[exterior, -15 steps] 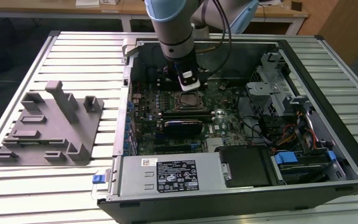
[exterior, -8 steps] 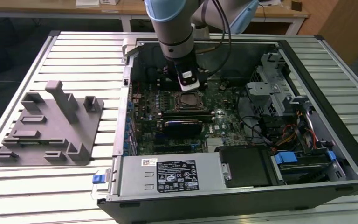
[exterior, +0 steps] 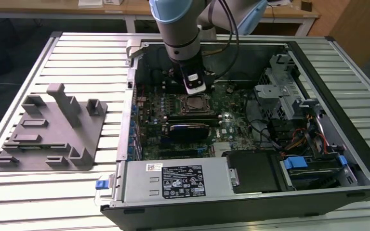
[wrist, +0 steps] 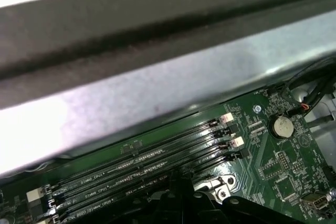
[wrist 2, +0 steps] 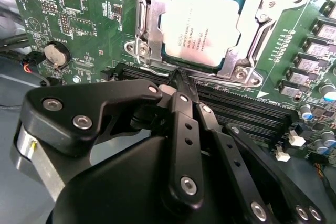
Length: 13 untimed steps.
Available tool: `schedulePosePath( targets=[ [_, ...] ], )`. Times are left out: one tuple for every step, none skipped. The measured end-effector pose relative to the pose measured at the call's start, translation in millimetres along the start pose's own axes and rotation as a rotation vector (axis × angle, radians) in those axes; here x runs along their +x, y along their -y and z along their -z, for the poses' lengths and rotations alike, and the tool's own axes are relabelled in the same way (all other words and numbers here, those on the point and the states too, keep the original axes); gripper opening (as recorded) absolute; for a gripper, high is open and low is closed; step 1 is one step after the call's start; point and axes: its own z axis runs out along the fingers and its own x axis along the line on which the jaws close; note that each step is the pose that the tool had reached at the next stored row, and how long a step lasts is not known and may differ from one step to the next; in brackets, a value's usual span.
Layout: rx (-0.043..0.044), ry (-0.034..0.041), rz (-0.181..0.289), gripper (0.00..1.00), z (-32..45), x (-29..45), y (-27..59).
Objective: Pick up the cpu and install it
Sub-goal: 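Install the first cpu locking lever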
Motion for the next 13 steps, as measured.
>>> schedulePosePath(
  targets=[
    [0.0003, 0.0002, -0.001, 0.11, -0.1, 0.0, 0.0],
    [0.0006, 0.0005, -0.002, 0.11, -0.2, 0.0, 0.1],
    [0.0008, 0.0008, -0.003, 0.11, -0.3, 0.0, 0.1],
    [0.001, 0.0011, -0.003, 0.11, -0.4, 0.0, 0.1],
    [0.0011, 0.0014, -0.004, 0.11, -0.5, 0.0, 0.1],
    [0.0014, 0.0017, -0.005, 0.11, -0.6, 0.0, 0.1],
    [0.0016, 0.0019, -0.006, 0.11, -0.7, 0.0, 0.1],
    [0.0018, 0.0022, -0.007, 0.11, -0.8, 0.0, 0.2],
    [0.0017, 0.0025, -0.008, 0.11, -1.0, 0.0, 0.2],
    [0.0012, 0.0027, -0.008, 0.11, -1.3, 0.0, 0.1],
    [0.0015, 0.0028, -0.009, 0.11, -1.3, 0.0, 0.2],
    [0.002, 0.0029, -0.009, 0.11, -1.3, 0.0, 0.2],
    [0.0022, 0.0029, -0.01, 0.11, -1.3, 0.0, 0.3]
  ],
)
